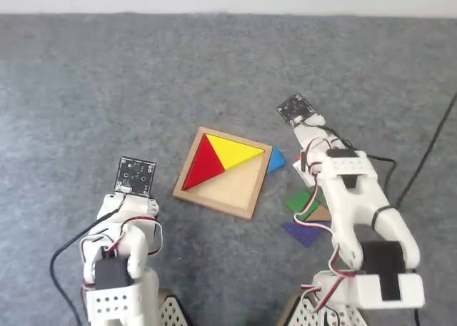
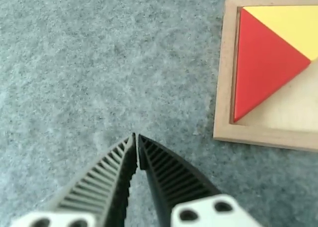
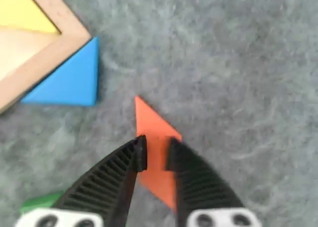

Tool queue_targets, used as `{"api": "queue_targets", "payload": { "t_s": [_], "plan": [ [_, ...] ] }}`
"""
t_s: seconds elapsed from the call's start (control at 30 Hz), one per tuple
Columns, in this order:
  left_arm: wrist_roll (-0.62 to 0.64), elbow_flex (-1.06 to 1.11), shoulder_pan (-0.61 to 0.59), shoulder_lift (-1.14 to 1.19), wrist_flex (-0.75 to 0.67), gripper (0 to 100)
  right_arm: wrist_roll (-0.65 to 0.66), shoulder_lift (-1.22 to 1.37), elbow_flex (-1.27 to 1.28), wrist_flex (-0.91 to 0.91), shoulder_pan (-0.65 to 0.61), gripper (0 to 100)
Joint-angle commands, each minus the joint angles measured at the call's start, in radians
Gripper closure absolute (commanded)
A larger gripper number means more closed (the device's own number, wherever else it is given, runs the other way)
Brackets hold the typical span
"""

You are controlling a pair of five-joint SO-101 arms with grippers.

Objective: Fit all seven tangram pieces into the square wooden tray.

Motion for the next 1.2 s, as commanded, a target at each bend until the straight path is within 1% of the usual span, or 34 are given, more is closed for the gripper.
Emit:
{"api": "queue_targets", "payload": {
  "t_s": [0.0, 0.13, 0.17, 0.3, 0.4, 0.43, 0.57, 0.63, 0.8, 1.0, 1.07, 1.17],
  "plan": [
    [-0.018, -0.004, -0.006, -0.018, 0.006, 99, 0.002, 0.035, -0.112, 0.071, 0.015, 97.1],
    [-0.02, -0.004, -0.006, -0.018, 0.006, 99, -0.114, 0.096, -0.25, 0.237, 0.016, 97.1],
    [-0.02, -0.004, -0.006, -0.018, 0.006, 99, -0.126, 0.108, -0.281, 0.268, 0.016, 97.1],
    [-0.02, -0.004, -0.006, -0.018, 0.006, 99, -0.092, 0.122, -0.353, 0.334, 0.012, 97.1],
    [-0.02, -0.004, -0.006, -0.018, 0.006, 99, -0.003, 0.117, -0.39, 0.364, 0.013, 96.3],
    [-0.02, -0.004, -0.006, -0.018, 0.006, 99, 0.014, 0.114, -0.393, 0.366, 0.015, 94.1],
    [-0.02, -0.004, -0.006, -0.018, 0.006, 99, 0.092, 0.137, -0.394, 0.363, -0.012, 78.0],
    [-0.02, -0.004, -0.006, -0.018, 0.006, 99, 0.115, 0.173, -0.394, 0.369, -0.038, 75.7],
    [-0.02, -0.004, -0.006, -0.018, 0.006, 99, 0.121, 0.262, -0.399, 0.364, -0.045, 75.7],
    [-0.02, -0.004, -0.006, -0.018, 0.017, 99, 0.11, 0.286, -0.423, 0.366, -0.045, 75.8],
    [-0.02, -0.004, -0.006, -0.018, 0.02, 99, 0.052, 0.288, -0.446, 0.371, -0.035, 78.3],
    [-0.02, -0.004, -0.006, -0.018, 0.02, 99, -0.091, 0.286, -0.503, 0.407, -0.013, 88.6]
  ]
}}
